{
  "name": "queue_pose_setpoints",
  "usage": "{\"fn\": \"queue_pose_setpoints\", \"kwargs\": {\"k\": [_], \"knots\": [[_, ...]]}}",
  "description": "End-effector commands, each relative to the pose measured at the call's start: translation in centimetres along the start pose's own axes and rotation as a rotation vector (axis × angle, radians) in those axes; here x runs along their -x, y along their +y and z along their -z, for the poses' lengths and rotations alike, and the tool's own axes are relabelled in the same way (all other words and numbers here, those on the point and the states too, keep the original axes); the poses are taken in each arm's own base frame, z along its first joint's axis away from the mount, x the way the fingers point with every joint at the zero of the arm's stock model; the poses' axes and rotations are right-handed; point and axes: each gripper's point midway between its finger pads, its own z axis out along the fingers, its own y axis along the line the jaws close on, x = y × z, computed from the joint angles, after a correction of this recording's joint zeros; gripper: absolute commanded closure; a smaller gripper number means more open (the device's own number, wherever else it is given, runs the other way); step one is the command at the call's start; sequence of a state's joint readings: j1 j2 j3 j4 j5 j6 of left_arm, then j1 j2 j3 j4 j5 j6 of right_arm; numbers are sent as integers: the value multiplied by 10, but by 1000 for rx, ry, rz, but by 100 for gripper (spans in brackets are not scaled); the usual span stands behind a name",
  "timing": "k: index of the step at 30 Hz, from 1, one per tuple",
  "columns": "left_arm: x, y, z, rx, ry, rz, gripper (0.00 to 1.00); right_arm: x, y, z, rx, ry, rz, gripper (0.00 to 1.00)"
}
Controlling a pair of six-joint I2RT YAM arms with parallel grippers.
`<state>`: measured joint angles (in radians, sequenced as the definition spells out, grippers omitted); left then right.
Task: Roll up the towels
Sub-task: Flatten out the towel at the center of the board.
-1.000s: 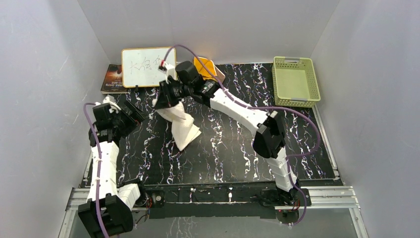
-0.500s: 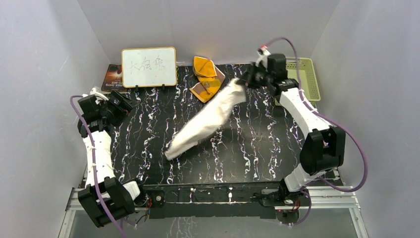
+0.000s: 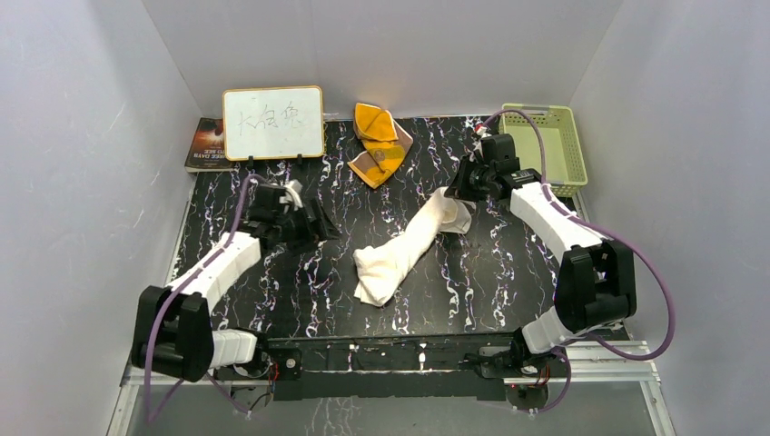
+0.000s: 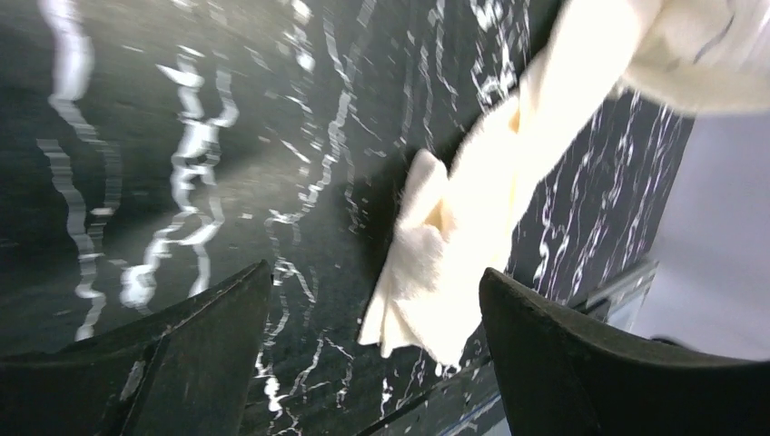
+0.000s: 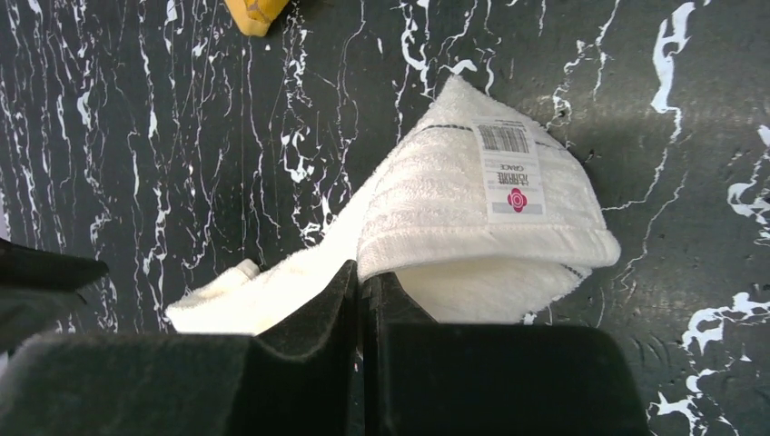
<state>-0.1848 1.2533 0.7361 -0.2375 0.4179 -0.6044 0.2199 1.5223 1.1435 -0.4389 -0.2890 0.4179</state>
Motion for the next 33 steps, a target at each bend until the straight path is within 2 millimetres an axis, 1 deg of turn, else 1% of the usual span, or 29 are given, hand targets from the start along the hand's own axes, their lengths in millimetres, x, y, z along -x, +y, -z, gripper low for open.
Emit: {"fn": "queue_pose_setpoints", "kwargs": {"k": [1, 3, 6, 9, 11, 13, 14, 15, 18, 19, 21, 22, 24, 26, 27, 29, 31, 32, 33], "knots": [[-22, -31, -16, -14, 58, -123, 18, 34, 10, 17, 4, -120, 47, 100], [-41, -31, -28, 13, 108, -159, 18, 30, 10, 16, 13, -113, 39, 100], [-60, -30, -47, 31, 153, -177, 19, 27, 12, 17, 31, -106, 33, 100], [-67, -29, -63, 46, 167, -177, 20, 25, 13, 19, 37, -104, 33, 100], [-67, -25, -75, 71, 167, -181, 21, 24, 14, 21, 38, -100, 35, 100], [-61, -27, -82, 80, 144, -188, 23, 23, 15, 22, 42, -100, 37, 100], [-58, -28, -84, 80, 127, -188, 28, 23, 16, 24, 46, -101, 40, 100], [-53, -31, -86, 73, 102, -188, 40, 23, 17, 25, 51, -103, 41, 100], [-32, -43, -81, 60, 15, -207, 87, 27, 24, 33, 77, -117, 53, 100], [-23, -48, -76, 57, -15, -223, 100, 29, 28, 37, 90, -126, 59, 100], [0, -59, -60, 46, -77, -266, 100, 38, 39, 47, 123, -151, 74, 100], [14, -63, -47, 45, -110, -279, 100, 46, 46, 54, 139, -170, 90, 100], [51, -66, -14, 59, -186, -282, 100, 61, 62, 71, 181, -214, 125, 100], [91, -68, 35, 72, -299, -276, 100, 80, 83, 95, 232, -277, 170, 100], [111, -71, 63, 75, -369, -283, 100, 89, 93, 108, 258, -313, 191, 100], [139, -82, 115, 95, -487, -328, 100, 106, 114, 138, 304, -390, 232, 100], [151, -99, 152, 109, -538, -390, 100, 118, 131, 163, 347, -465, 239, 100], [152, -105, 162, 107, -535, -408, 100, 121, 137, 176, 368, -495, 233, 100], [150, -109, 168, 104, -517, -420, 100, 121, 141, 185, 388, -518, 228, 100]]}}
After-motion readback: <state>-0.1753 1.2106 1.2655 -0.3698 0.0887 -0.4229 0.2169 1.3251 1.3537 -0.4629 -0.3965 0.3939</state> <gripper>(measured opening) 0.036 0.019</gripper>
